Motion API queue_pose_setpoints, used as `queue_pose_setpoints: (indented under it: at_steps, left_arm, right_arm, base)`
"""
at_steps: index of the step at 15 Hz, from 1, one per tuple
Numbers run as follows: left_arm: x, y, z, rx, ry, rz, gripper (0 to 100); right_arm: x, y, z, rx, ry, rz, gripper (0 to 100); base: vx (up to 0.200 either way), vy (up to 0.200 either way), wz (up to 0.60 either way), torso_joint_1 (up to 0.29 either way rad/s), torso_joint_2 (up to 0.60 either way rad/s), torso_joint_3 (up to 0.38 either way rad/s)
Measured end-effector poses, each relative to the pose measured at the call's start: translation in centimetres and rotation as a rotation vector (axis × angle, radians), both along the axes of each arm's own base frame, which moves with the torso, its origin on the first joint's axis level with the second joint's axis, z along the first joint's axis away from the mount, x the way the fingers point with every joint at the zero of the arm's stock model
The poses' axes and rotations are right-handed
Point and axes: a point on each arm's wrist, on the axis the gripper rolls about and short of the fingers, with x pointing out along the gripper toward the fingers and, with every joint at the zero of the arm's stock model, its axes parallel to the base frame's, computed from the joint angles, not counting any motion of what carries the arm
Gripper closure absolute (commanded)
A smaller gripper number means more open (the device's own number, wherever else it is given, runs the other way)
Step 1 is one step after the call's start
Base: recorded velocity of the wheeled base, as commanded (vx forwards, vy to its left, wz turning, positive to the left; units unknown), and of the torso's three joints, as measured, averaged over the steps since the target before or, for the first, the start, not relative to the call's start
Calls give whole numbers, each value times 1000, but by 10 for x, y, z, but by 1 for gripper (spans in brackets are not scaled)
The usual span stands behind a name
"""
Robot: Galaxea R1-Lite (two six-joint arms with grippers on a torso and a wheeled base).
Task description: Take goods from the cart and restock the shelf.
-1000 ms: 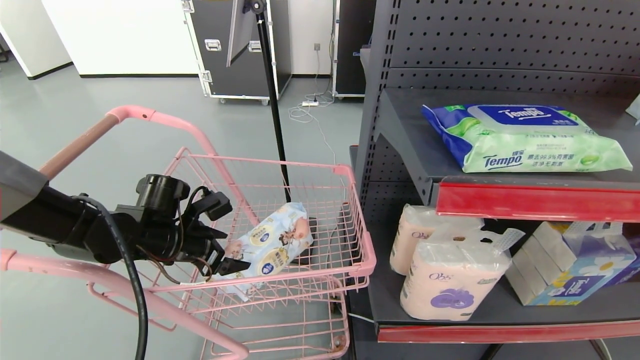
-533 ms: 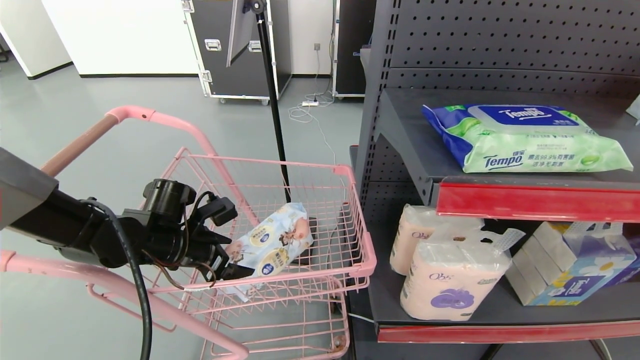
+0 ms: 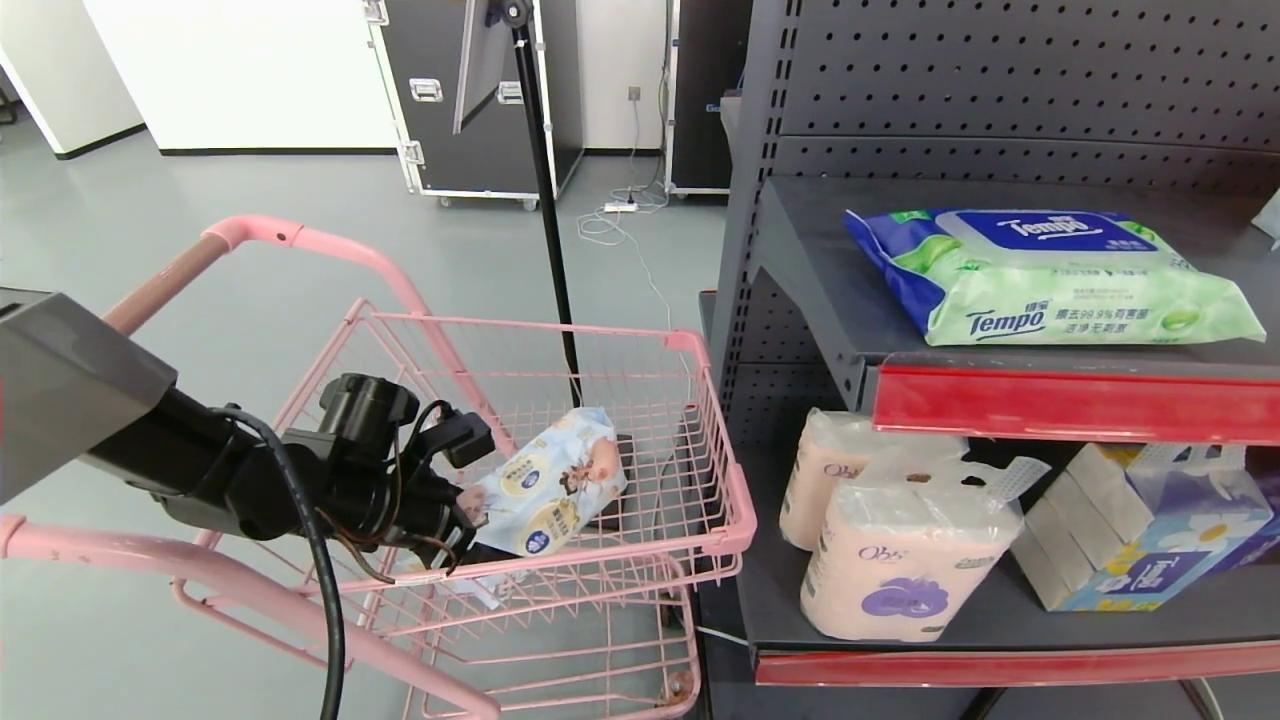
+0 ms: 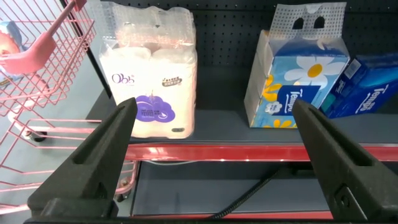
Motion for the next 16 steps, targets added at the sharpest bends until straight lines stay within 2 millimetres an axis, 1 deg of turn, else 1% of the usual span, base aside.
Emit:
queue_pose_setpoints:
  at_steps: [4,5,9,11,12,14,16]
  left_arm:
    - [14,-5,-7,5,-7,-1,0]
    - [16,-5,-9,6,-4,-1,100]
    - [17,-6,-15,12,10,0,100]
    - [17,-6,-15,13,10,0,100]
    - [16,-4,-11,11,3,5,100]
    - [15,1,6,-2,-40,24,100]
    - [11,9,36,-40,-106,67,100]
  right_arm:
    - [0,0,0,0,0,1,0]
    - [0,0,0,0,0,1,0]
    - [0,0,0,0,0,1,0]
    - [0,0,0,0,0,1,0]
    - [0,0,0,0,0,1,0]
    - [0,0,0,0,0,1,0]
    - [0,0,0,0,0,1,0]
  base:
    - [0,0,0,0,0,0]
    - [0,0,0,0,0,0]
    - [0,0,0,0,0,0]
    - [0,0,0,0,0,0]
    - [0,0,0,0,0,0]
    - [0,0,0,0,0,0]
    - [0,0,0,0,0,0]
